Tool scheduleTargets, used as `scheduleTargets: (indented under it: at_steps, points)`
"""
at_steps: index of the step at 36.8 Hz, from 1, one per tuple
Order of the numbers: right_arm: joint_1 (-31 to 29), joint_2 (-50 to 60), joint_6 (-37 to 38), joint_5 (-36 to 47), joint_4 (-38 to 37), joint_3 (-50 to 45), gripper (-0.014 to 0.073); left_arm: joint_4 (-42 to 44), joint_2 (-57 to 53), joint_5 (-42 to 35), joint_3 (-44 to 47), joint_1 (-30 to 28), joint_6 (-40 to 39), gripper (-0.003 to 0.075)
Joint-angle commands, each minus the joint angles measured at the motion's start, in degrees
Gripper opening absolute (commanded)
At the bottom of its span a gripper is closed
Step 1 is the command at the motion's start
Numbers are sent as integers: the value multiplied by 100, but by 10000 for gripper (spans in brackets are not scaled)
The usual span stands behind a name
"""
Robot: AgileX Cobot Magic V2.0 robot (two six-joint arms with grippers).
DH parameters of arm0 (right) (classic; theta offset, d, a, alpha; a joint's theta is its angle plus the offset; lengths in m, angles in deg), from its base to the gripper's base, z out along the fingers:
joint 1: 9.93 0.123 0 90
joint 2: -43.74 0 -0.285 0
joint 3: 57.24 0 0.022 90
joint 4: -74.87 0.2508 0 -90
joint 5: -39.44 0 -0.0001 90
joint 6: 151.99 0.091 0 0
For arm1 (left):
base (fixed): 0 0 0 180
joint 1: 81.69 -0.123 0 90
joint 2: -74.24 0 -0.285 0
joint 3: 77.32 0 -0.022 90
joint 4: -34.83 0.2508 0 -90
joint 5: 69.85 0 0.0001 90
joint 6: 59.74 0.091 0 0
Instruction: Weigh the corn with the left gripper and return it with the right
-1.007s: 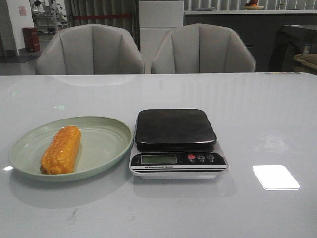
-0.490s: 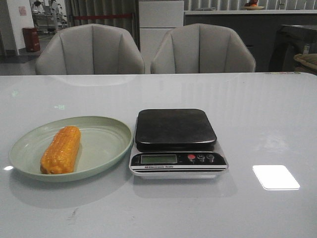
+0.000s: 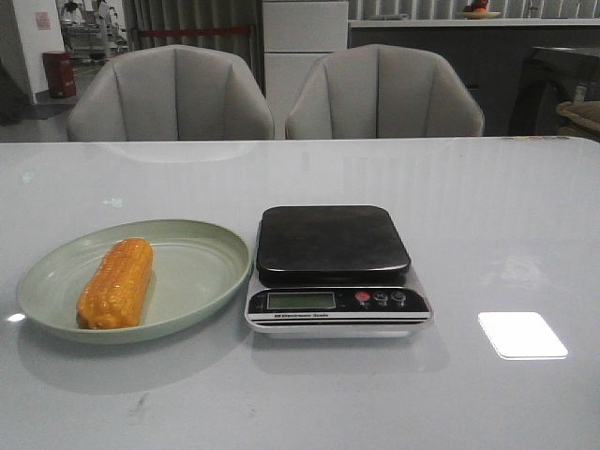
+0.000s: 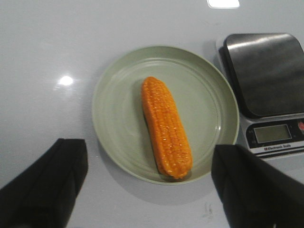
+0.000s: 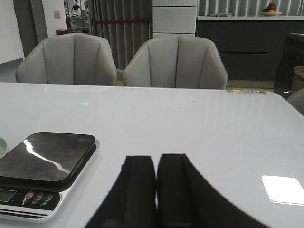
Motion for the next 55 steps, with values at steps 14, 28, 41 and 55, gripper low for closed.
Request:
scheduleTargets:
  at_steps: [14,28,41,55]
  points:
    - [-23,116,-37,479,-67,-61,175,-125,2168,-340,-1092,543,-221,587]
    - [-23,116,-37,479,-67,-61,175,-123,3345,-51,-1573,543,-362,580]
    - [-23,116,-37,479,-67,-61,175,-163,3914,568,-2204,652,-362,304]
    - [-23,116,-37,479,-67,-61,175,-258,3964,356,-3498,1520,-362,115]
